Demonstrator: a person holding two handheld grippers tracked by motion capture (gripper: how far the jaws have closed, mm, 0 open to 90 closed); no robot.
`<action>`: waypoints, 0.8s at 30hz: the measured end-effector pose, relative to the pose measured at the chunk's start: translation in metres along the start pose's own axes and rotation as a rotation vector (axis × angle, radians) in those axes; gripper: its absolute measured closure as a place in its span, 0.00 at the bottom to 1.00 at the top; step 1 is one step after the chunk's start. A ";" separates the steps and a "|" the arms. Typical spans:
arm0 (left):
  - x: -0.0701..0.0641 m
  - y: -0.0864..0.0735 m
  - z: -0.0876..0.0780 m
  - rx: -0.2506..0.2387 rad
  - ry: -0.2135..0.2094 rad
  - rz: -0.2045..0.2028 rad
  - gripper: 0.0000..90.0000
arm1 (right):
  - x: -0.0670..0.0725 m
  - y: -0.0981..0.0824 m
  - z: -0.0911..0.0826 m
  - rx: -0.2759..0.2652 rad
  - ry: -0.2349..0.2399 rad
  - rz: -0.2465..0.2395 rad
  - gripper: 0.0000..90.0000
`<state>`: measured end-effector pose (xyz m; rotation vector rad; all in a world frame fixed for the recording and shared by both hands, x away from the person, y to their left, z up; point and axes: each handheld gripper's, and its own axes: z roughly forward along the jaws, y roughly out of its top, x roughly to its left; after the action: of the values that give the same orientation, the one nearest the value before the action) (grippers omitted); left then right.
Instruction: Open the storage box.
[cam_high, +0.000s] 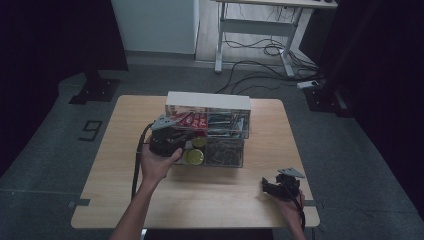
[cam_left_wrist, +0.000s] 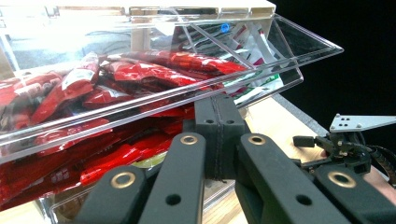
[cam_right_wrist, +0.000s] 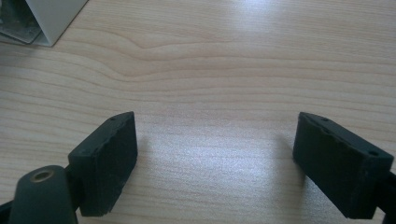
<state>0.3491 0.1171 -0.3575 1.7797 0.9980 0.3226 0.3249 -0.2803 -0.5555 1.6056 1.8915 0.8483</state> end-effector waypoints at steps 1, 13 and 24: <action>-0.001 0.000 0.000 -0.001 -0.001 0.000 1.00 | 0.000 0.000 0.000 0.000 0.000 0.001 0.16; -0.005 0.008 -0.003 -0.021 0.006 0.017 1.00 | 0.000 0.000 0.000 0.000 0.000 0.000 0.16; -0.007 0.021 -0.006 -0.031 0.010 0.025 1.00 | 0.000 0.000 0.000 0.001 0.001 0.001 0.16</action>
<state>0.3517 0.1131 -0.3349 1.7657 0.9736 0.3608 0.3249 -0.2802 -0.5555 1.6071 1.8923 0.8483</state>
